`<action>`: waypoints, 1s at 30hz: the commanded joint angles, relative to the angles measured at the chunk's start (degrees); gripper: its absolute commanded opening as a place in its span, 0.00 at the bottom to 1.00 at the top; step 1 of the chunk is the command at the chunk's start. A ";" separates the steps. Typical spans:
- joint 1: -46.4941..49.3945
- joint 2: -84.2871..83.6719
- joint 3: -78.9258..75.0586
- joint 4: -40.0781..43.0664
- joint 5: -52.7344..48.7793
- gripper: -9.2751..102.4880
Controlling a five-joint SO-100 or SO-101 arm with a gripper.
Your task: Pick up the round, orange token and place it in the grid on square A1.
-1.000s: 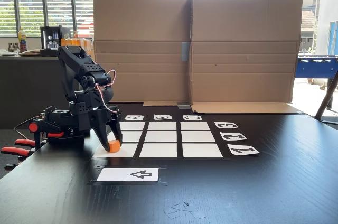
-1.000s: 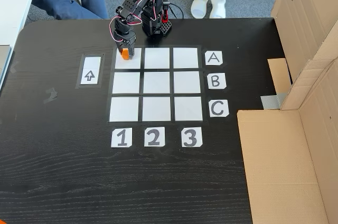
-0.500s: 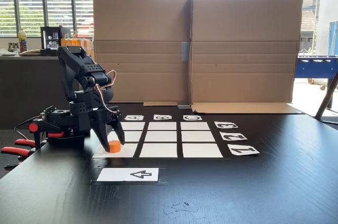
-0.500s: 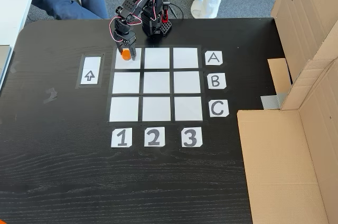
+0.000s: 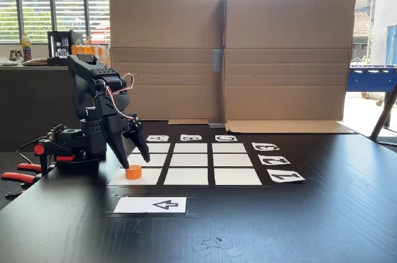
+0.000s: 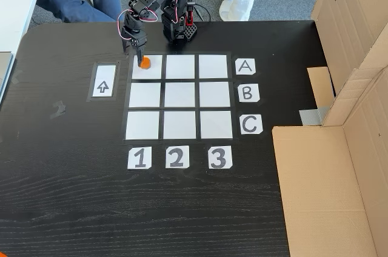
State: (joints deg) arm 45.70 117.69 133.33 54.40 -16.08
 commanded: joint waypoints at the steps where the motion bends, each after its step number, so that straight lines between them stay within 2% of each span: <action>1: 0.97 3.87 -4.04 1.76 0.53 0.33; 11: 4.31 14.59 -13.62 12.13 1.05 0.33; 24: 14.06 20.21 -30.32 12.66 0.79 0.33; 30: 20.83 27.07 -31.38 13.54 1.32 0.33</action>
State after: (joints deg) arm 63.72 142.03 103.97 67.50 -15.29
